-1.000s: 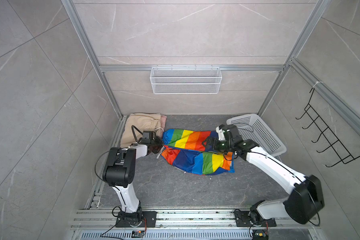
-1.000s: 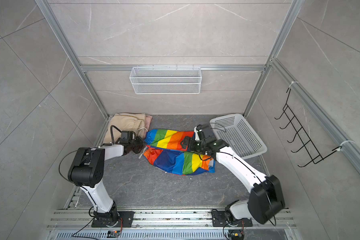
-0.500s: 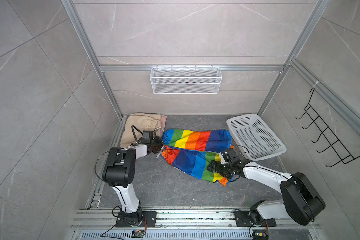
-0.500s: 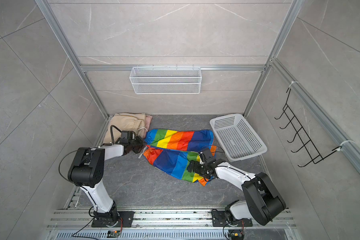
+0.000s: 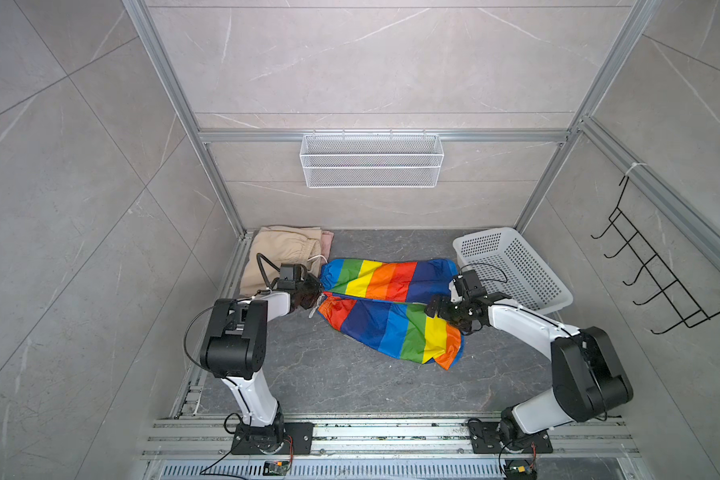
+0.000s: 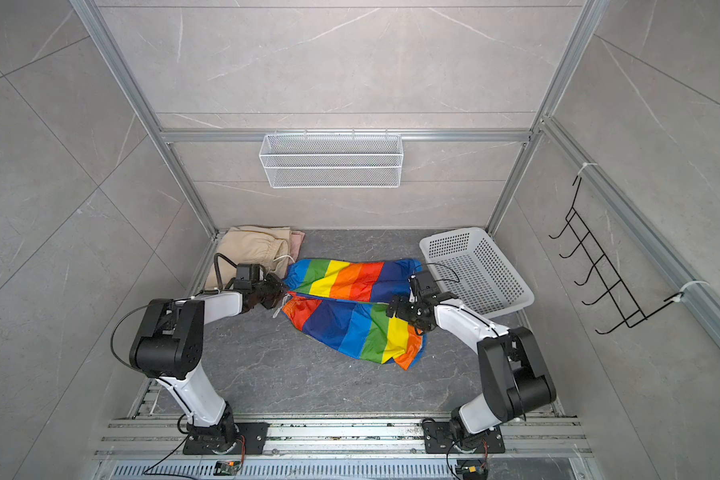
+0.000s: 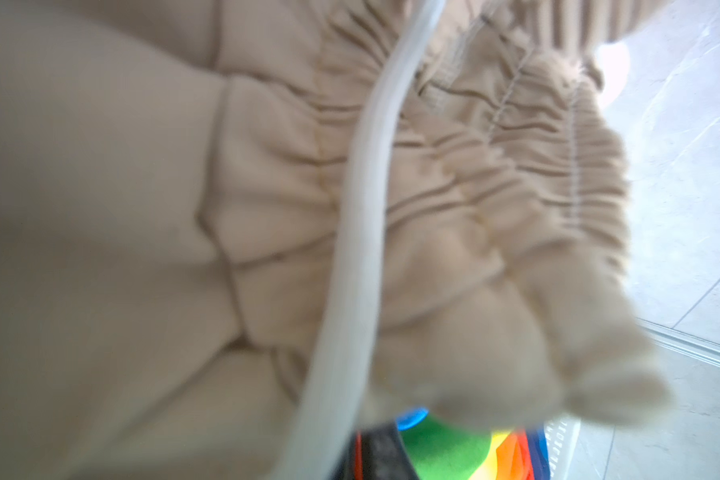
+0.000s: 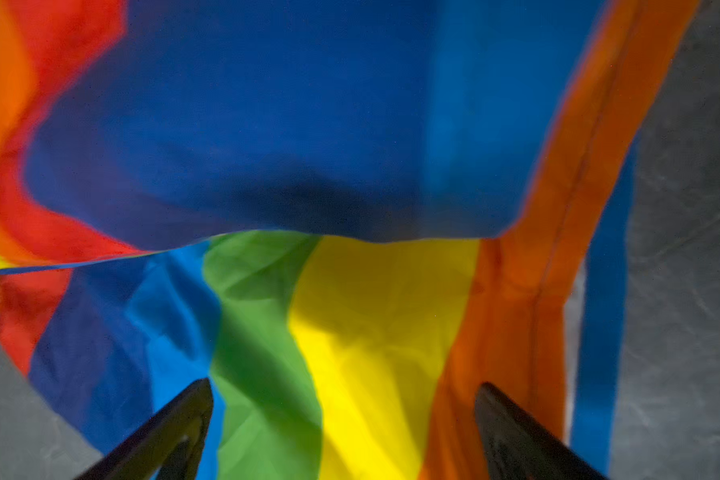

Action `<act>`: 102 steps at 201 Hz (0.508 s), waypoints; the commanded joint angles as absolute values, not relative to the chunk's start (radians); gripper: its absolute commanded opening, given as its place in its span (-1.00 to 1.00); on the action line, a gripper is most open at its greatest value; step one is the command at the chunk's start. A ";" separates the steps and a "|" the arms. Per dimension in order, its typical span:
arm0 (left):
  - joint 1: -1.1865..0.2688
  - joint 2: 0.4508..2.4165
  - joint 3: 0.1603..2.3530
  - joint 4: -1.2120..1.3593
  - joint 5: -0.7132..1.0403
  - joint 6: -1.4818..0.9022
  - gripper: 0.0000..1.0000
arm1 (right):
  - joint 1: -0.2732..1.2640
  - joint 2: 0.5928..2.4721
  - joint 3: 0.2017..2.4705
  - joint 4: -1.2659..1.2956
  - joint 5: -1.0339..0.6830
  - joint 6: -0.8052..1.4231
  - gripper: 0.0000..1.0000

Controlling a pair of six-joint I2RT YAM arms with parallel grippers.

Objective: Fold and stack the shorts

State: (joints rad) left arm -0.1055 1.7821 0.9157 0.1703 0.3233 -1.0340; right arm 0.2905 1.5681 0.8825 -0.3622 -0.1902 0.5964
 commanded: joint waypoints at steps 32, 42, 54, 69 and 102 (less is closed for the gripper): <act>-0.083 1.694 0.853 0.214 0.314 -1.054 -1.00 | 0.237 1.705 0.923 -0.333 -0.256 0.550 0.99; -0.080 1.692 0.841 0.228 0.317 -1.064 -1.00 | 0.228 1.754 0.953 -0.326 -0.263 0.541 0.99; -0.076 1.691 0.829 0.242 0.320 -1.076 -1.00 | 0.216 1.817 0.999 -0.323 -0.260 0.532 0.99; -0.071 1.688 0.814 0.251 0.322 -1.087 -1.00 | 0.197 1.906 1.080 -0.333 -0.245 0.517 0.99; -0.068 1.676 0.797 0.257 0.332 -1.088 -1.00 | 0.182 1.988 1.250 -0.405 -0.253 0.480 0.99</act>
